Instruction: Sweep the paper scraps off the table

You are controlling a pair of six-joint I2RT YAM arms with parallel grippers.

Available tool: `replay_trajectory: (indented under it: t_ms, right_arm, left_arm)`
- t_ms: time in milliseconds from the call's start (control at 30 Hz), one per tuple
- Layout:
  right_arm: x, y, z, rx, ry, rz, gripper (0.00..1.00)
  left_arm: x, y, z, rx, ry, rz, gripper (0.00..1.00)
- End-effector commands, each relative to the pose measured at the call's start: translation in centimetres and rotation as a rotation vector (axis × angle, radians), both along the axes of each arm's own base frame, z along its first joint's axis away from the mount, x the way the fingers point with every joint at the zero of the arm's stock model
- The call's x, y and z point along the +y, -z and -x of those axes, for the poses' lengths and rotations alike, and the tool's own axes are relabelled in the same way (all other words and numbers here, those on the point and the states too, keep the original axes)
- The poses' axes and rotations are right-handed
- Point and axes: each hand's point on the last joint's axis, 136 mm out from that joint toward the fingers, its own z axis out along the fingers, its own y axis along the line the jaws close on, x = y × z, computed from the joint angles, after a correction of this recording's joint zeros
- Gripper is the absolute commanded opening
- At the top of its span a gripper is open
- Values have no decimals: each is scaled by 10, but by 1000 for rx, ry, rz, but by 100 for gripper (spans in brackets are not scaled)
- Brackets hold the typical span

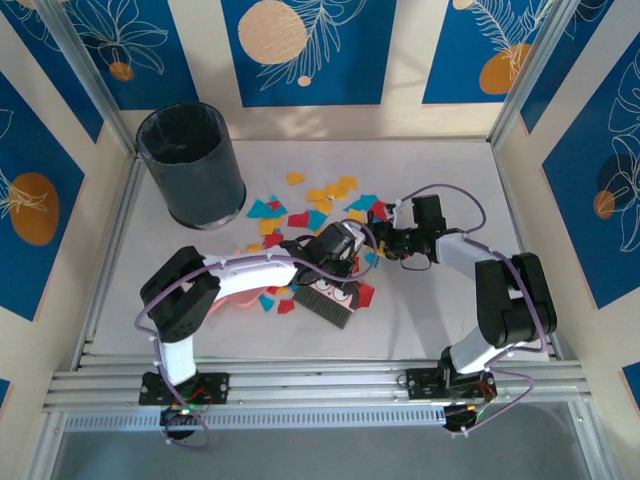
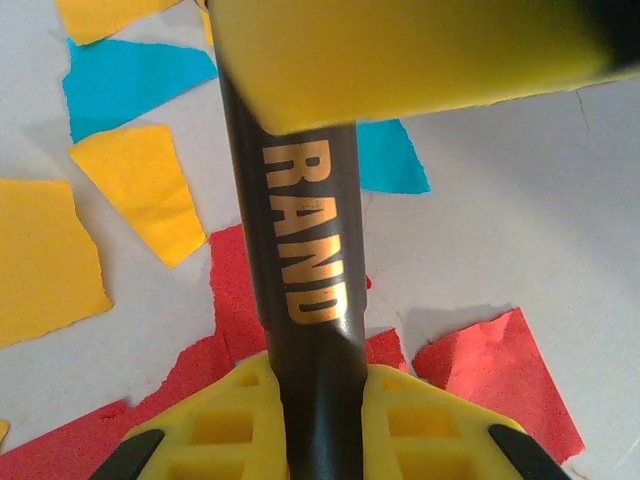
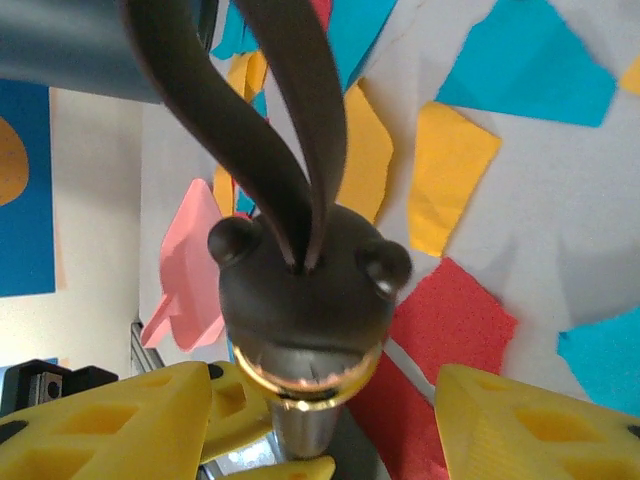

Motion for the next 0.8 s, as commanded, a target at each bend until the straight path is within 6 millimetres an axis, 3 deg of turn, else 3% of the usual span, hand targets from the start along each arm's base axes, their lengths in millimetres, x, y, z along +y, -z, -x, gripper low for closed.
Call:
replay_trajectory:
  t_ms: [0, 500, 633, 767]
  right_arm:
    - [17, -10, -4, -11, -57, -55, 60]
    - [45, -6, 8, -17, -194, -133, 53]
    - [48, -5, 10, -18, -207, -140, 44]
    - [46, -5, 8, -24, -194, -130, 27]
  left_arm:
    - [-5, -19, 0, -29, 32, 52, 14]
    - [-7, -23, -1, -44, 30, 72, 14]
    - [-6, -21, -3, -40, 22, 66, 14]
    - [-6, -21, -2, -37, 23, 66, 14]
